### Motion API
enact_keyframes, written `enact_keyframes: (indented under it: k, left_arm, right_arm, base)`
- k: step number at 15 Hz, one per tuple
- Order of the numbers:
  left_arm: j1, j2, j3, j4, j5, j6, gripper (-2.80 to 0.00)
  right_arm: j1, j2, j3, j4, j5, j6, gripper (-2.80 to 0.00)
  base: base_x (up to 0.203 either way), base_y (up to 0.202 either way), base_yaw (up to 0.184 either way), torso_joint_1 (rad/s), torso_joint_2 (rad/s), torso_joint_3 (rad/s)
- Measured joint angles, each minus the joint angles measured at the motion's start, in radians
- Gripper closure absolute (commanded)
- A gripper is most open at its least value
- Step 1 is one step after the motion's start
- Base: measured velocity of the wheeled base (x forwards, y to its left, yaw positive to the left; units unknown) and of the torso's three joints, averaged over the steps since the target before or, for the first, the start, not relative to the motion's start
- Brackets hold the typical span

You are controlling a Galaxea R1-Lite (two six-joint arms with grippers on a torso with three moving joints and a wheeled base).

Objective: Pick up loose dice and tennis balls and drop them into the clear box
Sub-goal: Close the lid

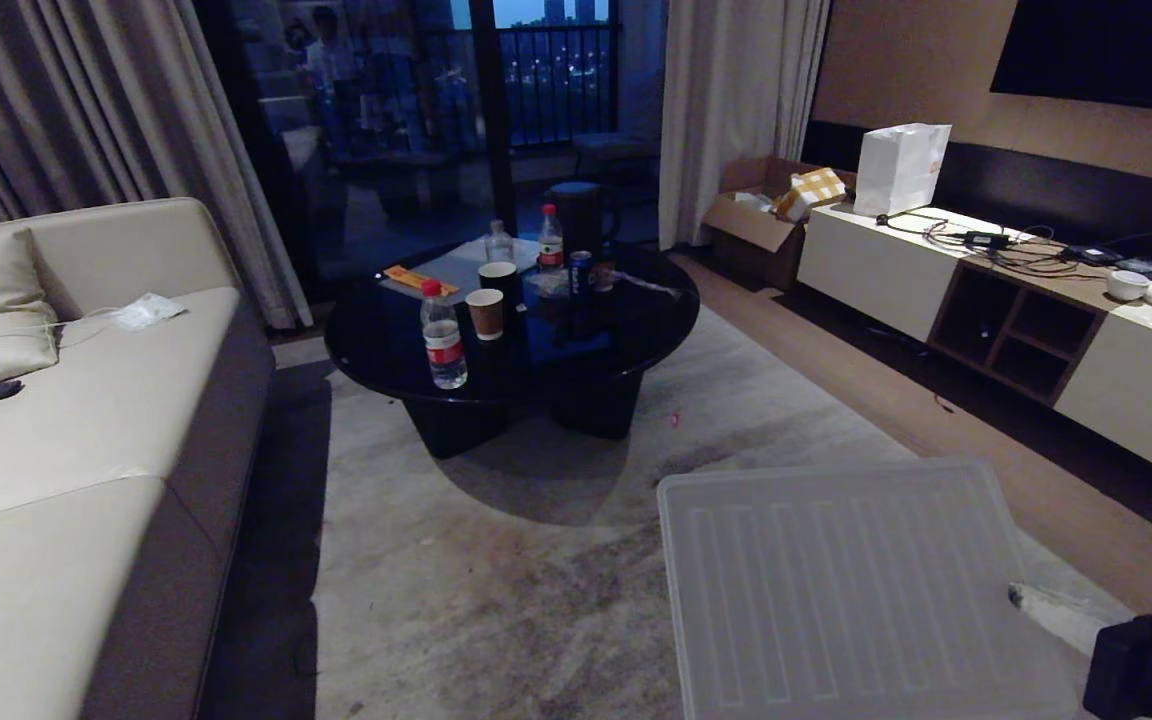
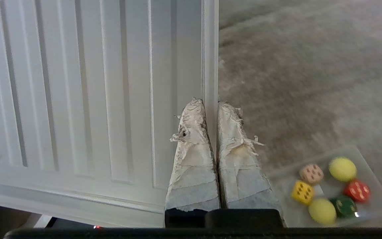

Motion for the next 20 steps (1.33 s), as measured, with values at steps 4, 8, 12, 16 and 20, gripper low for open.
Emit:
enact_keyframes:
  k: [4, 8, 12, 16, 20]
  left_arm:
    - [0.001, 0.000, 0.000, 0.000, -0.001, 0.000, 0.00]
    - [0.001, 0.000, 0.000, 0.000, -0.001, 0.003, 0.00]
    - [0.001, 0.000, 0.000, 0.000, -0.001, 0.002, 0.00]
    - [0.001, 0.000, 0.000, 0.000, -0.001, 0.002, 0.00]
    - [0.001, 0.000, 0.000, 0.000, -0.001, 0.002, 0.00]
  right_arm:
    - [0.001, -0.003, -0.005, 0.000, 0.009, -0.001, 0.00]
    - [-0.001, -0.005, 0.000, 0.000, 0.010, 0.000, 0.00]
    - [-0.002, -0.007, 0.000, 0.001, 0.011, 0.003, 0.00]
    - [-0.001, -0.007, 0.001, 0.001, 0.010, 0.003, 0.00]
    - [-0.001, -0.007, 0.002, 0.001, 0.019, 0.002, 0.00]
  base:
    - [0.001, -0.006, 0.149, 0.003, 0.00, 0.001]
    - [-0.001, -0.001, 0.044, 0.001, 0.00, 0.003]
    - [0.000, 0.000, 0.000, 0.000, 0.00, 0.000]
    - [0.000, 0.000, 0.000, 0.000, 0.00, 0.000]
    - [-0.003, -0.001, 0.041, 0.000, 0.00, 0.002]
